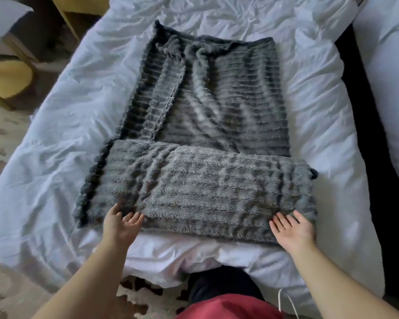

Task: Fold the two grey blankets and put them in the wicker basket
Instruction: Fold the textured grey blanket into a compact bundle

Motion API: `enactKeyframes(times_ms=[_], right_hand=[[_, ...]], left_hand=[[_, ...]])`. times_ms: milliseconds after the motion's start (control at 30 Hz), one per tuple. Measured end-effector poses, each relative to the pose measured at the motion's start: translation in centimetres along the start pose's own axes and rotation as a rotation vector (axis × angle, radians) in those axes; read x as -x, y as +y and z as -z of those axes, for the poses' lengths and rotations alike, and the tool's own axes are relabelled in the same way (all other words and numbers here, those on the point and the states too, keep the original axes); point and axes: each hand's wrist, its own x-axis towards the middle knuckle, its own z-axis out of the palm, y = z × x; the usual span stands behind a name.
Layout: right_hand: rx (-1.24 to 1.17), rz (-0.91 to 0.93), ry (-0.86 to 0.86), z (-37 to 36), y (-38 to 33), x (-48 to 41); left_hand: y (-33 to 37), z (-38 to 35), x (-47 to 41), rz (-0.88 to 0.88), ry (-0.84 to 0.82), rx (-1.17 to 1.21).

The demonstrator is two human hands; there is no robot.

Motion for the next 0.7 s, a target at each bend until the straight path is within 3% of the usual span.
enactKeyframes(times_ms=[433, 600, 700], right_hand=[[-0.022, -0.078, 0.089, 13.9, 9.5, 5.5], [-0.016, -0.089, 0.114, 12.5, 8.4, 3.2], [0.0, -0.096, 0.105, 9.2, 7.2, 0.7]], left_hand=[[-2.6, 12.2, 2.0, 0.112, 0.062, -0.115], [-2.3, 9.8, 0.3, 0.091, 0.066, -0.172], [-2.1, 6.5, -1.4, -0.045, 0.171, -0.289]])
